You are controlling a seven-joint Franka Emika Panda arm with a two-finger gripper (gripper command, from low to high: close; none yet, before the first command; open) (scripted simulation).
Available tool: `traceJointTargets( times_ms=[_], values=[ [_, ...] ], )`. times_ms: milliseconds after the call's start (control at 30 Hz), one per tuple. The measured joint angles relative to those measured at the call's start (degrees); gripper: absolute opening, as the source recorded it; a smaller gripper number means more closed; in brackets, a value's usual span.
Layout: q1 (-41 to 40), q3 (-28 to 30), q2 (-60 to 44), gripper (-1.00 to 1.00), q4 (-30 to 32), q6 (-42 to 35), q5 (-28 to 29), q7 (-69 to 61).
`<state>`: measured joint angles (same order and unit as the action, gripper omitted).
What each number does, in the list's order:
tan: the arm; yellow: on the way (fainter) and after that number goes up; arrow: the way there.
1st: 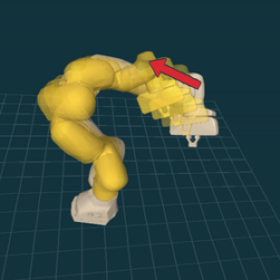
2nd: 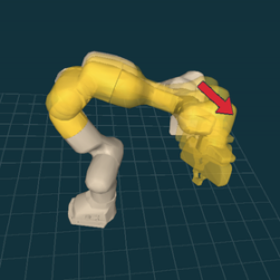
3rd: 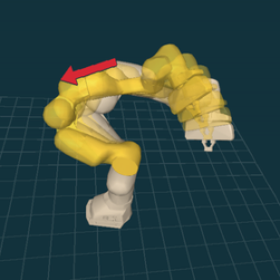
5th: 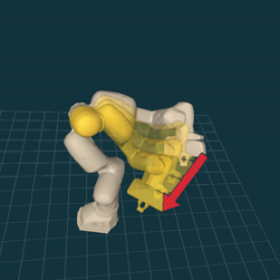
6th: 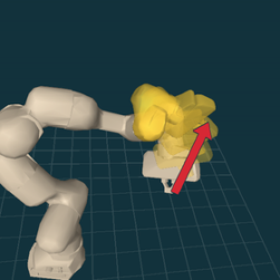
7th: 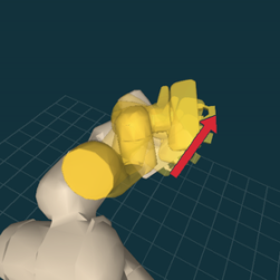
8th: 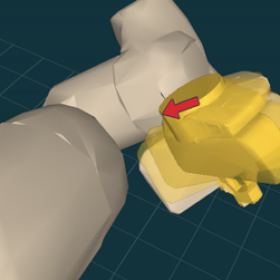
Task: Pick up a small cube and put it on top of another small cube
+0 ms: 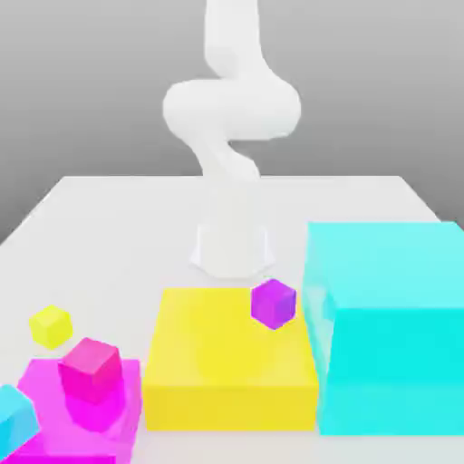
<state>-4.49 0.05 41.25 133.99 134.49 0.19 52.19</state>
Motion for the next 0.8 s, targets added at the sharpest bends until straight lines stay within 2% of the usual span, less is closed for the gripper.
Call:
traceJointTargets(
  times_ms=[333,533,700,800],
  values=[
    [-17.13,1.54,-18.68,0.0,8.95,10.95,1.32,26.28],
    [-25.35,4.53,-29.65,0.0,14.21,17.39,2.05,41.7],
    [-32.12,7.89,-38.83,0.0,18.62,22.8,0.81,53.23],
    [-36.01,9.32,-44.39,0.0,21.25,26.01,-1.83,58.78]
  ],
)
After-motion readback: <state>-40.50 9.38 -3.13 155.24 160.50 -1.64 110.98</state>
